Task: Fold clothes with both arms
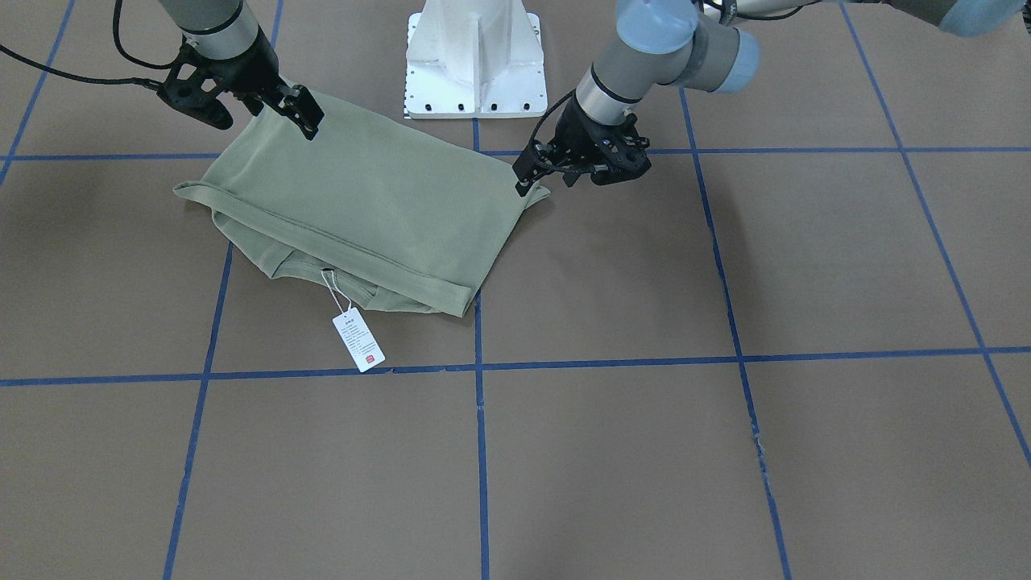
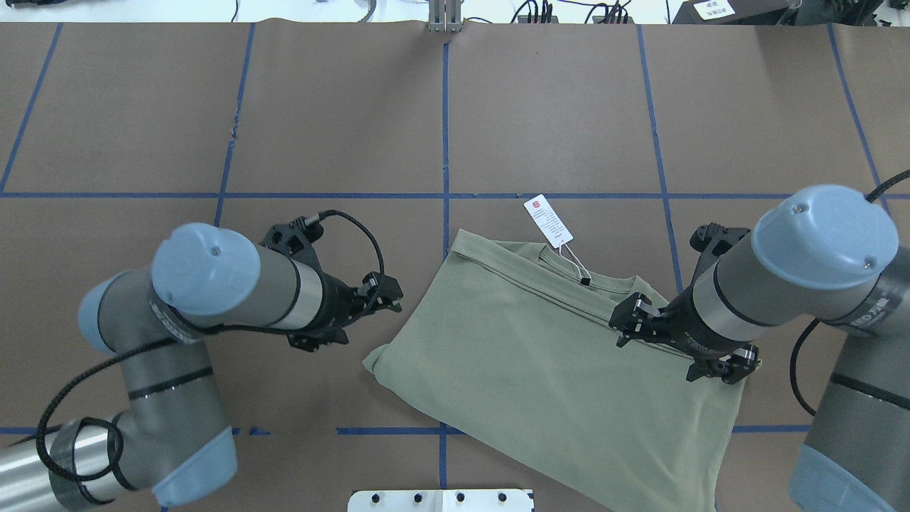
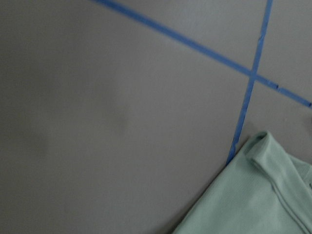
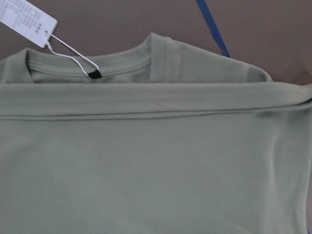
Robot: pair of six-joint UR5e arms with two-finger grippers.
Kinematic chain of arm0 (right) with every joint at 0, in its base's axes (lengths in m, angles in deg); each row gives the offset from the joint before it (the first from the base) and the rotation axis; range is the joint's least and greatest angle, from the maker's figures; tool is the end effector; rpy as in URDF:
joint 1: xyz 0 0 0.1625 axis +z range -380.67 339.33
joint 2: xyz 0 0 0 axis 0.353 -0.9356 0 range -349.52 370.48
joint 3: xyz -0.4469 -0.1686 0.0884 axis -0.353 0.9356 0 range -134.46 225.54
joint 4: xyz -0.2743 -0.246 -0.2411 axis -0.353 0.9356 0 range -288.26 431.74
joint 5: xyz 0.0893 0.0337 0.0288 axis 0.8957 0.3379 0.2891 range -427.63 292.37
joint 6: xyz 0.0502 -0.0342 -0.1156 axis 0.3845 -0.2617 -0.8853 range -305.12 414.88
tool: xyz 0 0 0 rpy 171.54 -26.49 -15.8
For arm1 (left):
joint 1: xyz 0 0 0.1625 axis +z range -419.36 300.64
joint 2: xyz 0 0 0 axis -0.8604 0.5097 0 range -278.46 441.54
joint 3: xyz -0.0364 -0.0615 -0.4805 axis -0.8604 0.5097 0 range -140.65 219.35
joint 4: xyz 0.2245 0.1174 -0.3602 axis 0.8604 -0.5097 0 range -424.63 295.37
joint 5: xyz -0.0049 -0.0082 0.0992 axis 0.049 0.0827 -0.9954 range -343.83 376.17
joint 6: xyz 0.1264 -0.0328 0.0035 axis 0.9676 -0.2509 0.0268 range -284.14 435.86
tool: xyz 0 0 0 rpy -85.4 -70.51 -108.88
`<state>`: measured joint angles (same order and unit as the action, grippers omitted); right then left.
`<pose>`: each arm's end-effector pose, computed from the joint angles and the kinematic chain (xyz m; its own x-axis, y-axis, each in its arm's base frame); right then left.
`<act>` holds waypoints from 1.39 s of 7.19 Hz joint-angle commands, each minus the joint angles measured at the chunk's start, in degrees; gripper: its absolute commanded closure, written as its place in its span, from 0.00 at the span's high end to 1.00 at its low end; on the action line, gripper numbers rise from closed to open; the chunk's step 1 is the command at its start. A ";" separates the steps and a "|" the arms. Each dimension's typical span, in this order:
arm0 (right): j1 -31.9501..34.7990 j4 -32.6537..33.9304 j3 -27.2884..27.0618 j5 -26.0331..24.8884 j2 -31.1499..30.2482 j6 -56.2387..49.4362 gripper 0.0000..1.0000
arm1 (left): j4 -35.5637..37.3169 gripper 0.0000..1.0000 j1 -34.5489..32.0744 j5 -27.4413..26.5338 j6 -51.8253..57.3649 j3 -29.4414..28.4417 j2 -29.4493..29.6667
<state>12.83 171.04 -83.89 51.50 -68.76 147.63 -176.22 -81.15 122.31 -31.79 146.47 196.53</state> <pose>-0.3862 -0.3393 0.3383 0.6192 0.4602 0.6363 -0.2464 0.8832 -0.3990 0.5891 -0.3400 0.2876 0.3540 -0.4553 -0.8169 0.2441 0.8882 -0.3893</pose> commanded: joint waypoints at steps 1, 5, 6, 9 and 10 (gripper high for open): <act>4.02 -0.16 2.94 0.49 5.74 -4.41 1.00 | 2.78 0.94 5.35 -4.97 -5.97 -0.68 1.03; 5.43 -0.16 5.33 1.37 7.88 -4.51 1.00 | 2.78 0.93 5.79 -7.44 -6.78 -4.98 2.77; 5.52 -0.16 5.77 1.37 7.88 -4.60 1.00 | 2.70 0.85 5.80 -7.53 -7.13 -6.12 3.91; 5.96 -0.16 5.95 1.46 7.88 -4.60 1.00 | 2.96 0.05 5.62 -7.70 -6.61 -5.96 3.31; 6.39 -0.16 5.95 1.46 7.79 -4.60 1.00 | 4.70 0.00 5.45 -8.14 -6.43 -5.52 3.31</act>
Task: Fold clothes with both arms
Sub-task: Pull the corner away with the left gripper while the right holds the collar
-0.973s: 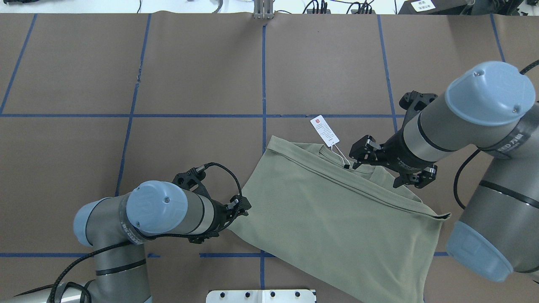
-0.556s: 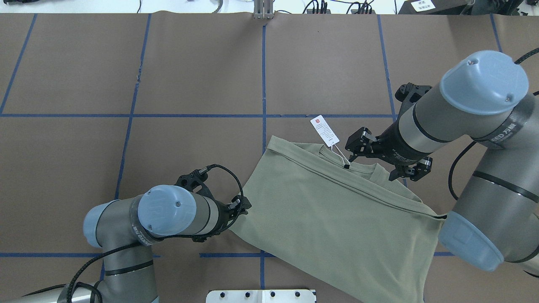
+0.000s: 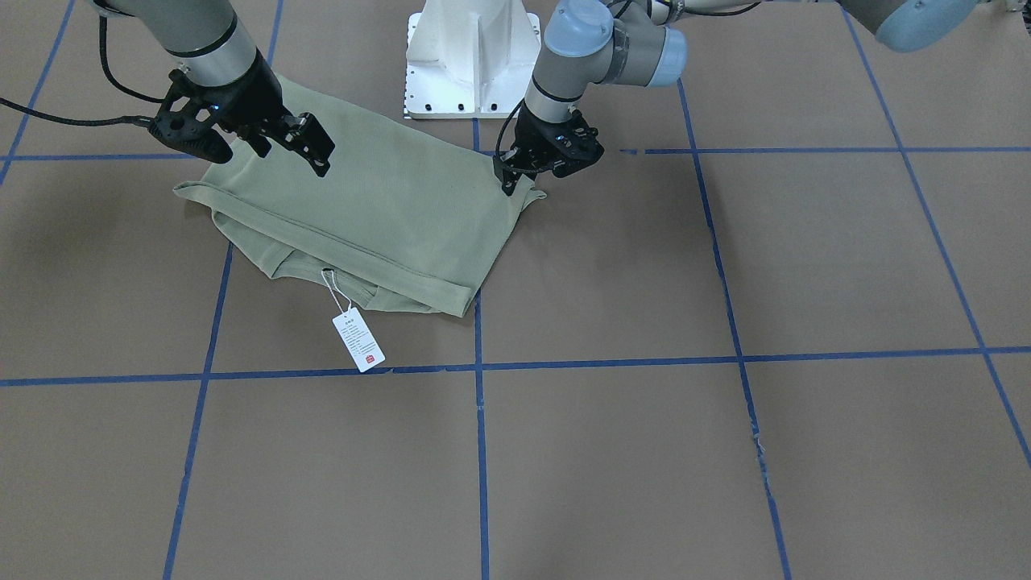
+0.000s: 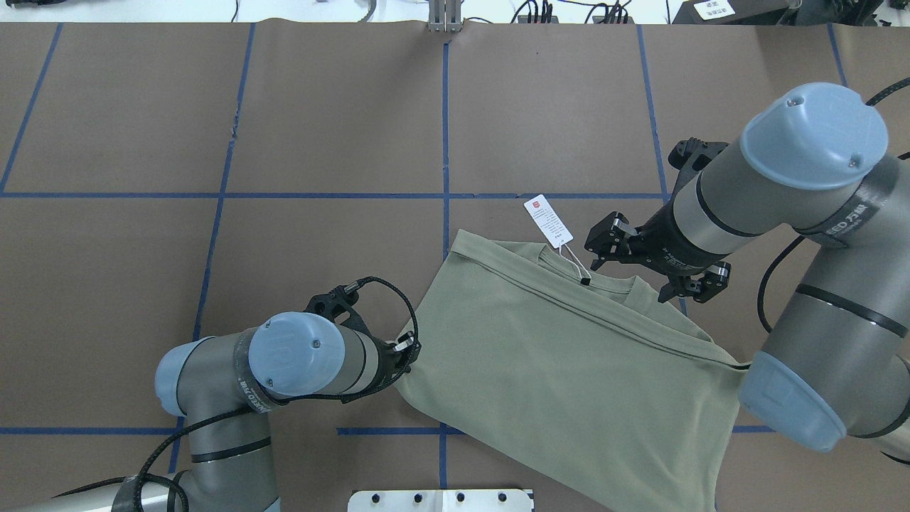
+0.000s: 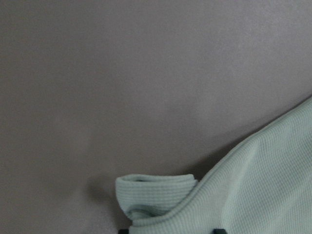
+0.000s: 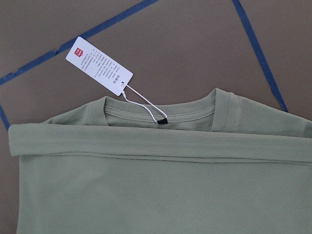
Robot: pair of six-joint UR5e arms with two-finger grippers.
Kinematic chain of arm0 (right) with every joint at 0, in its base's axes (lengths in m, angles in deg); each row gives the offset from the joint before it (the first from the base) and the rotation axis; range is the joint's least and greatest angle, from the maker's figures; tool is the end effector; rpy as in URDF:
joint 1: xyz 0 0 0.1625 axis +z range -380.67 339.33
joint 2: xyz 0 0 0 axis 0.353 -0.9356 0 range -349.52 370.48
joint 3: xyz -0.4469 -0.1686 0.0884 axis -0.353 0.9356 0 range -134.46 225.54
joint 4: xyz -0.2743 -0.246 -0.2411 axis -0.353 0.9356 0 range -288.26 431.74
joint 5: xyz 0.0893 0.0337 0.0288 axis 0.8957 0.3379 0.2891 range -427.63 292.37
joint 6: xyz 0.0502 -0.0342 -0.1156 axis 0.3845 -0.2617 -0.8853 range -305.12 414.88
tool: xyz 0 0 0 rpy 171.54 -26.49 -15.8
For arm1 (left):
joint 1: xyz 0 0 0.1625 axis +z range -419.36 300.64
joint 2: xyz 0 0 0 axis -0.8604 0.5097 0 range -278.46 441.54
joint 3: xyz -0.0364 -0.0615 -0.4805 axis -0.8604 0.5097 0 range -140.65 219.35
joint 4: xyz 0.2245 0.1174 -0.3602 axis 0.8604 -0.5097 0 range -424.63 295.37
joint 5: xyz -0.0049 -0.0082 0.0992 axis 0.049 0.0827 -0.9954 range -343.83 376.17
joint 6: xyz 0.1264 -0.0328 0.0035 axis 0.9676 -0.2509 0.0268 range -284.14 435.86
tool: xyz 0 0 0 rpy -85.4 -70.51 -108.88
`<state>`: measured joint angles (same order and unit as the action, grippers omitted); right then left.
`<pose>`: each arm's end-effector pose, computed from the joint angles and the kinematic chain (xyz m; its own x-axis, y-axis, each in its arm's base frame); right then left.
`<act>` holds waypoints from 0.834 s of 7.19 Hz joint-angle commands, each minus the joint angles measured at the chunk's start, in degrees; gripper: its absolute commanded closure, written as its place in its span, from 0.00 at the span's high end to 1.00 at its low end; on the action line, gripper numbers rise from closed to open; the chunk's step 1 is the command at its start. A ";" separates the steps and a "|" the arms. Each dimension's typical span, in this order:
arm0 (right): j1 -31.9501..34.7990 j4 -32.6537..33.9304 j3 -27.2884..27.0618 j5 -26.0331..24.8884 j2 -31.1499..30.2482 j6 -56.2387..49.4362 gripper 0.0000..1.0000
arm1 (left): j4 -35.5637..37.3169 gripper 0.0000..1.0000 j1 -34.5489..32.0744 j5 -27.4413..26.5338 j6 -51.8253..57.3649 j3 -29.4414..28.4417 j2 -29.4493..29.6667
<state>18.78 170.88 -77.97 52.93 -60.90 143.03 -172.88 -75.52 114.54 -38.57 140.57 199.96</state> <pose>-0.3916 -0.4090 0.3058 0.5734 0.4360 0.6936 -0.2610 0.8998 -0.3497 0.6566 -0.3093 0.3062 0.3998 -0.5420 -0.7392 0.3541 0.8352 -0.4209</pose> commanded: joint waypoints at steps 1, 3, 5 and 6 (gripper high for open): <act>0.45 0.00 0.03 0.03 -0.16 0.00 1.00 | 2.24 0.00 -0.53 -0.80 0.35 0.64 0.14; 0.45 -0.09 -0.06 -0.06 -0.25 0.00 1.00 | 2.25 0.00 -4.74 -0.81 7.41 0.29 0.49; 0.54 -0.09 -0.15 -0.15 0.01 0.09 1.00 | 1.99 0.00 -10.96 -2.39 15.87 -1.28 2.50; 0.63 -0.17 -0.24 -0.15 0.02 0.09 1.00 | 1.81 0.00 -13.69 -2.48 18.43 -5.03 5.99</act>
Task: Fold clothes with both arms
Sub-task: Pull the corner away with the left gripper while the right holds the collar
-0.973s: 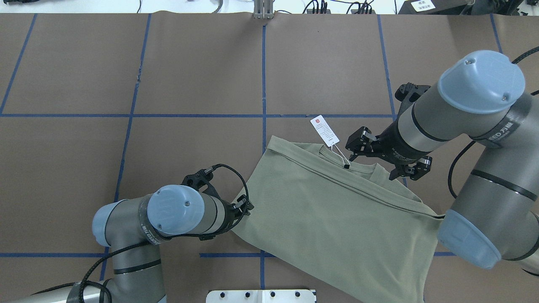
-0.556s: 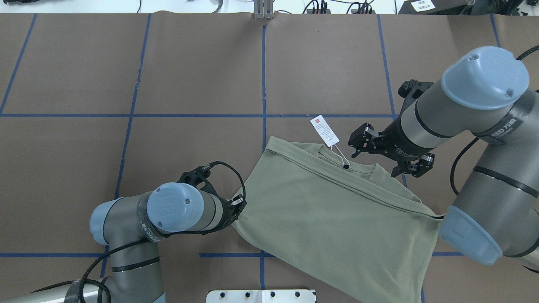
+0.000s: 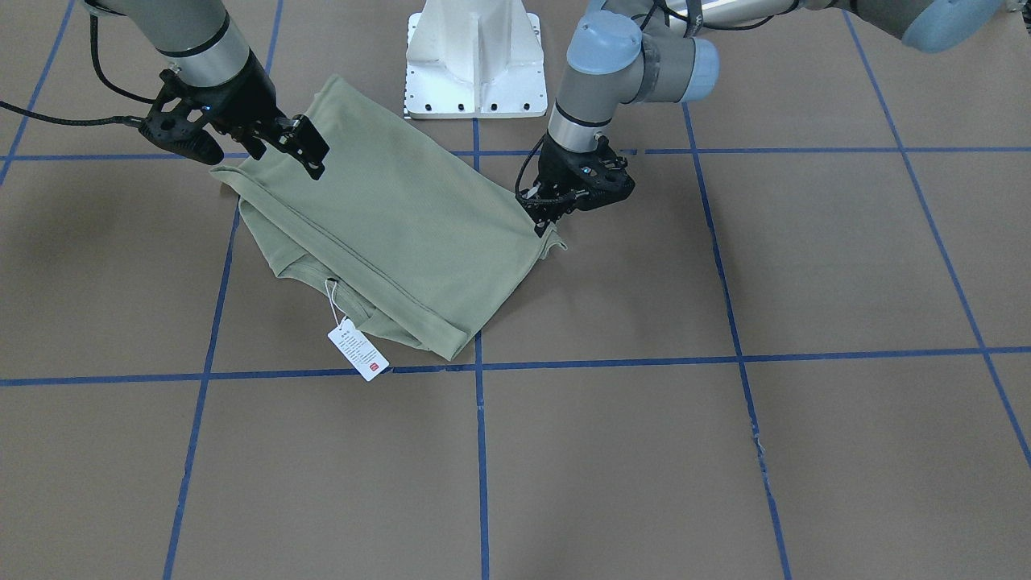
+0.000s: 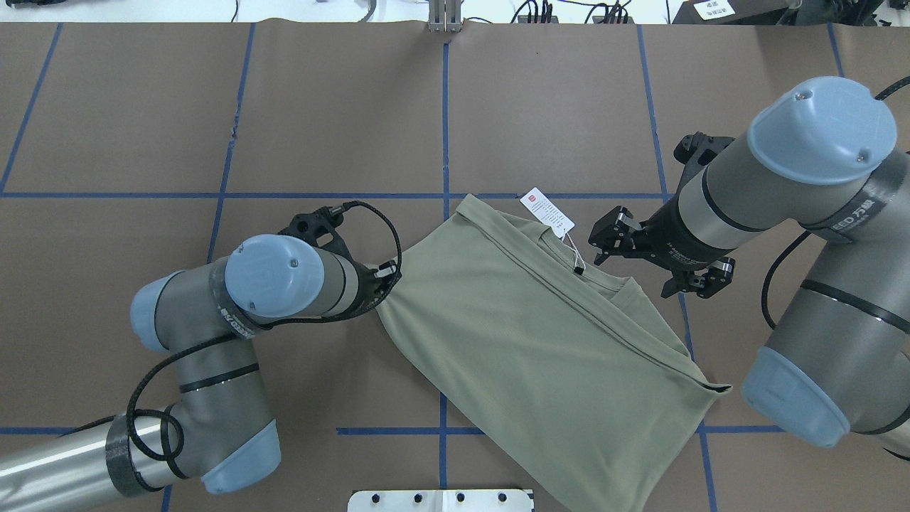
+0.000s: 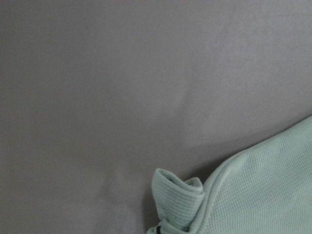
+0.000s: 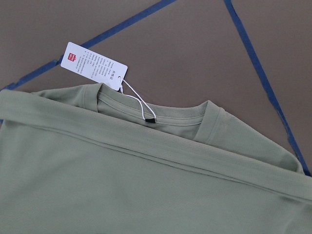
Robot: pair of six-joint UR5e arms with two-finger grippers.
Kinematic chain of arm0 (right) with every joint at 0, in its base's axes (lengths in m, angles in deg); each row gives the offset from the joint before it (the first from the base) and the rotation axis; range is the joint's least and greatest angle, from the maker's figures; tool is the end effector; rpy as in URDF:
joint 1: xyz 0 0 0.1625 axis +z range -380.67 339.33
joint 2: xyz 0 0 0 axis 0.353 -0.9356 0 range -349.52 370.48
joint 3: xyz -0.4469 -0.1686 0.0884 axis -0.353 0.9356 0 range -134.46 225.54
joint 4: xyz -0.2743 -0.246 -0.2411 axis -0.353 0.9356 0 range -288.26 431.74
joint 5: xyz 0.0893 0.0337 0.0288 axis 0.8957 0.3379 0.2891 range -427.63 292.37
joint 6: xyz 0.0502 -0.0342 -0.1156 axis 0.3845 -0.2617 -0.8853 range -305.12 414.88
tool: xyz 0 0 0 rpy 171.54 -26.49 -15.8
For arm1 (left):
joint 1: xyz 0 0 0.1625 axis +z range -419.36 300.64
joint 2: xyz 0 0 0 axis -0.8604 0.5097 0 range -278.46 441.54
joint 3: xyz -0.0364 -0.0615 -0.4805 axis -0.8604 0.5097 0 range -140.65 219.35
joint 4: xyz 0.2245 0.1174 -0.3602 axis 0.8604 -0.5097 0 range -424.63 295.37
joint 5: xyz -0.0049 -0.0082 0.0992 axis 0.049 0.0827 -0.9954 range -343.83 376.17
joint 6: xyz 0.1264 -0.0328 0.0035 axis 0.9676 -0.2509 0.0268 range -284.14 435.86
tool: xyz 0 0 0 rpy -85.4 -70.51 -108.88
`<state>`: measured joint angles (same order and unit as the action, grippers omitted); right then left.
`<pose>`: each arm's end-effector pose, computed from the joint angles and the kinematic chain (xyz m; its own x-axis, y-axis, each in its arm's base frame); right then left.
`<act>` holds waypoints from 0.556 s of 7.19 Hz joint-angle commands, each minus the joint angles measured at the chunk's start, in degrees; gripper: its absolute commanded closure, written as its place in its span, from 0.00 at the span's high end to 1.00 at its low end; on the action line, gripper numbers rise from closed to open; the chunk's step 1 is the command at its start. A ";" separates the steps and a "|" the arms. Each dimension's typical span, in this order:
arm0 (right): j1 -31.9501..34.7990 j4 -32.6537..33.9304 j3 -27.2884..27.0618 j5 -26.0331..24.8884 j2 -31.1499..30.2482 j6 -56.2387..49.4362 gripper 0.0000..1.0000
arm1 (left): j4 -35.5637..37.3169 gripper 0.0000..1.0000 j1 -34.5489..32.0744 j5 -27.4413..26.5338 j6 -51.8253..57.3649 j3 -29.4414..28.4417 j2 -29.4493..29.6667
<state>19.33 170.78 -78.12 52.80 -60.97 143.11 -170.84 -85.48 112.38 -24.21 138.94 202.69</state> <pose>-0.3868 -0.4123 0.3053 0.5672 0.4413 0.6953 -0.2714 0.8973 -0.3481 0.6052 -0.4295 0.2916 0.4197 -0.3995 -0.8150 0.4365 0.8761 -0.2047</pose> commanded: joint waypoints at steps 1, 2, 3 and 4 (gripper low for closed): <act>0.16 -0.07 -0.09 -0.10 0.17 -0.07 1.00 | -0.66 0.00 -5.93 -0.31 7.58 -8.14 6.08; 0.16 -1.81 0.00 -0.10 0.09 0.01 1.00 | -3.53 0.00 -8.83 -1.01 11.44 -12.54 7.16; 0.25 -2.44 0.09 -0.10 -0.09 0.19 1.00 | -8.09 0.00 -11.20 -1.10 13.57 -17.19 7.34; 0.17 -2.53 0.18 -0.10 -0.09 0.10 1.00 | -12.13 0.00 -13.66 -1.45 16.81 -23.24 9.69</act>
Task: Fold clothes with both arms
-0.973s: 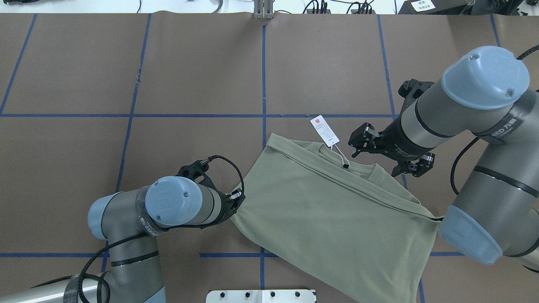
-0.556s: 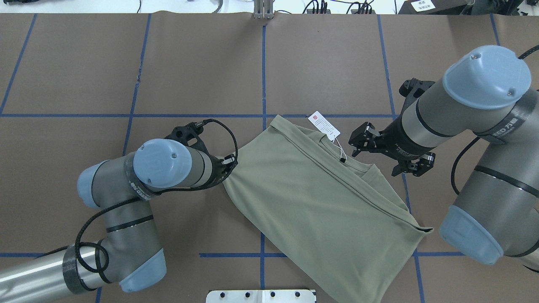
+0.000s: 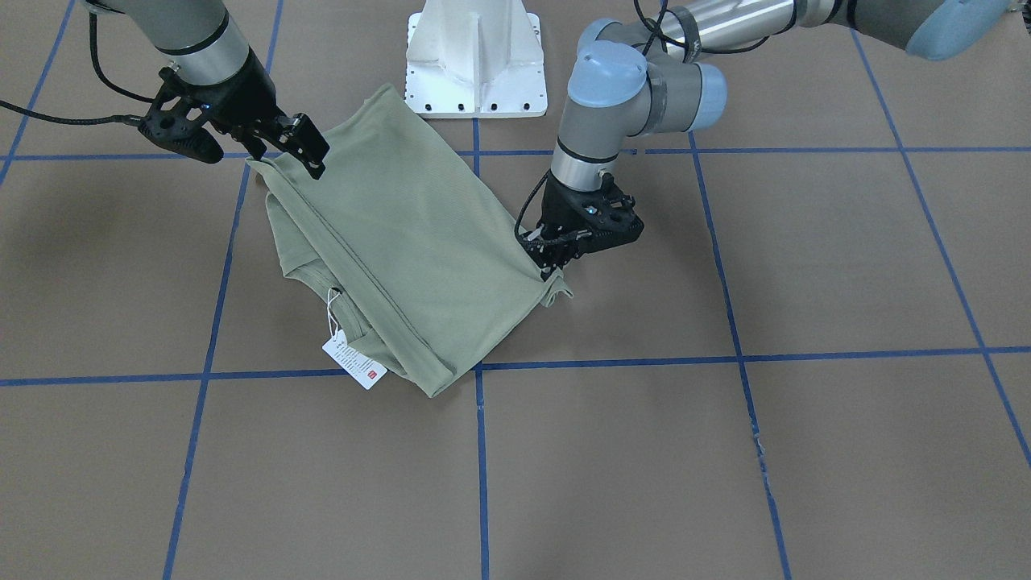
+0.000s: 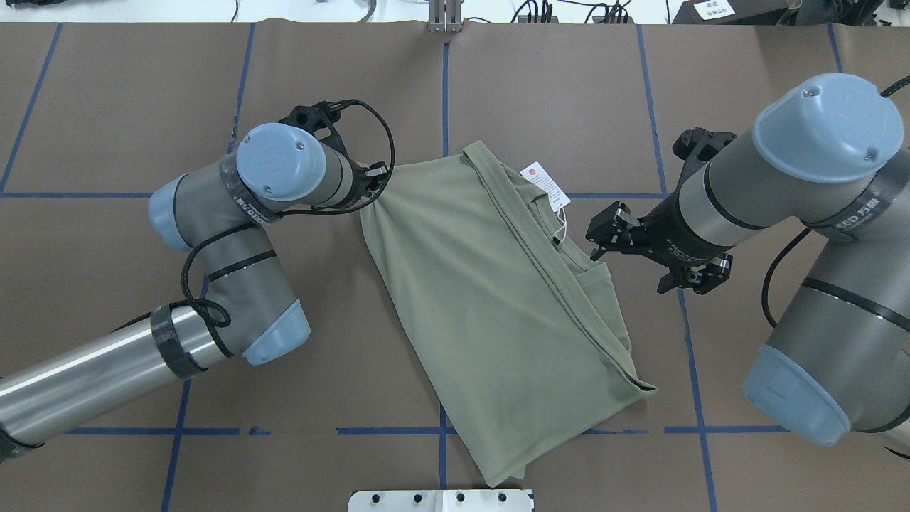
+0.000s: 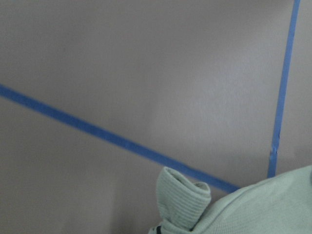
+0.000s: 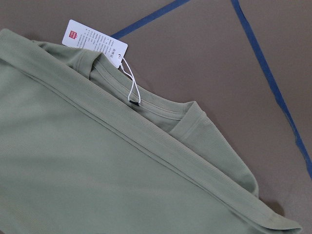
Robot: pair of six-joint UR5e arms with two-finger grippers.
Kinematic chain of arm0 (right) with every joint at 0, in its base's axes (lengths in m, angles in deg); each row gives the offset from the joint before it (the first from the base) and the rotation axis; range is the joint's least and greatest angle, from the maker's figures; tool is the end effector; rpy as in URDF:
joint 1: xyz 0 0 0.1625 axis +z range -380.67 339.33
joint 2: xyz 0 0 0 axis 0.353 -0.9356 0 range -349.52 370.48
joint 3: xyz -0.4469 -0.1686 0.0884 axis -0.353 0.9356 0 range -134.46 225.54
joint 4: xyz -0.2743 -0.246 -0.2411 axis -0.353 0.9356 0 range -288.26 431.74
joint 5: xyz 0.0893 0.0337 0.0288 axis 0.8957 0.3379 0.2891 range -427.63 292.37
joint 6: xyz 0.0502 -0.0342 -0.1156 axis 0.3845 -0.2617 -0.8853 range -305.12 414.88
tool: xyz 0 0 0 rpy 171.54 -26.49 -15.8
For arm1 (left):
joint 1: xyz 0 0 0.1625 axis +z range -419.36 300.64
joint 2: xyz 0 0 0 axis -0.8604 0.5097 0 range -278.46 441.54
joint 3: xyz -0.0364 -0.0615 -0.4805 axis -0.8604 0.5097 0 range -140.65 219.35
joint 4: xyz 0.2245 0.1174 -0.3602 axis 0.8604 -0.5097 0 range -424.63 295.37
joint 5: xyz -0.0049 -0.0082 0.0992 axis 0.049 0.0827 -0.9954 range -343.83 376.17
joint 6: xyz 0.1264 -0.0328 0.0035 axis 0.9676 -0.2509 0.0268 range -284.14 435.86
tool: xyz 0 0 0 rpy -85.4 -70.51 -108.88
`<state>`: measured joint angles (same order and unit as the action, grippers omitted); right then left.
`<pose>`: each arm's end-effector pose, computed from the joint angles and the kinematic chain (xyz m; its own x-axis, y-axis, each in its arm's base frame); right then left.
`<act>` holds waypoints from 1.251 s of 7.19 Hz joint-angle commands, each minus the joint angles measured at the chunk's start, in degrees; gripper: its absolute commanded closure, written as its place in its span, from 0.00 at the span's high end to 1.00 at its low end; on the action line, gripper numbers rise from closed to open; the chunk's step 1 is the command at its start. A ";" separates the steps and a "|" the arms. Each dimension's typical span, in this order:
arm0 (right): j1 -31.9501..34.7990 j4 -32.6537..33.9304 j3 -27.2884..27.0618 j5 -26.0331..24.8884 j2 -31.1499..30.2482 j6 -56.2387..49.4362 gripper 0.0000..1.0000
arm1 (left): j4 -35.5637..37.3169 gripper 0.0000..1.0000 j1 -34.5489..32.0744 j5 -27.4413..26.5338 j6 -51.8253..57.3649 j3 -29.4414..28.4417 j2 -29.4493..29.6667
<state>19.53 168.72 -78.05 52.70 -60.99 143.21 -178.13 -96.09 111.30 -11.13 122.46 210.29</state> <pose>-0.3859 -0.4144 0.3007 0.5467 0.4291 0.7190 -0.2679 0.9032 -0.3354 0.5878 -0.5904 0.3117 0.4830 -0.2953 -0.8243 0.5121 0.8589 -0.0076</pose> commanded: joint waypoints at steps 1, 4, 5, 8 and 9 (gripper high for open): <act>-0.12 -0.47 0.11 0.00 0.11 0.52 1.00 | -7.50 0.00 -3.86 -0.46 5.15 -13.00 6.03; -0.12 -0.56 -0.07 0.00 0.02 0.70 1.00 | -18.93 0.00 -4.05 -4.41 9.64 -27.63 15.12; -0.12 -0.56 -0.07 0.00 0.11 0.70 1.00 | -21.65 0.00 -4.05 -5.90 9.82 -30.35 15.74; -0.29 -1.87 1.33 -1.31 0.20 -0.69 1.00 | -22.73 1.00 -4.57 -6.44 9.65 -30.90 16.36; -0.21 -4.06 2.29 -2.54 0.28 -2.53 1.00 | -22.65 1.00 -6.31 -5.83 10.26 -30.82 16.44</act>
<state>19.27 166.69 -76.72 51.45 -60.76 142.31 -200.74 -100.97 105.04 -1.31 91.64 226.59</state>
